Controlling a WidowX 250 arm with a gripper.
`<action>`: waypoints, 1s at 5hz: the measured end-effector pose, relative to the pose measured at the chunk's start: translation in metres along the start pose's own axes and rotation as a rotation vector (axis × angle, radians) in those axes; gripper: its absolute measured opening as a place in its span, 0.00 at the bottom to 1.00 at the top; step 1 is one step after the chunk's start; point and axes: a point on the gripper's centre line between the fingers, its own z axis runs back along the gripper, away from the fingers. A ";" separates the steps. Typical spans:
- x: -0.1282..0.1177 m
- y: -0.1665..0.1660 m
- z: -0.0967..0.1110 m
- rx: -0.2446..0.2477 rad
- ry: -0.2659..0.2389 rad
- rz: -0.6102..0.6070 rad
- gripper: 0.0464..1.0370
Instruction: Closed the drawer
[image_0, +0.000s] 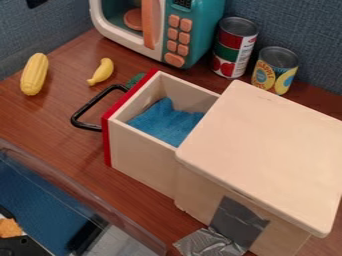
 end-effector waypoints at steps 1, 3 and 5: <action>0.001 0.001 -0.007 -0.011 0.019 -0.008 0.96; 0.006 0.037 -0.035 0.073 0.044 -0.311 0.96; 0.017 0.053 -0.077 0.116 0.066 -0.802 0.96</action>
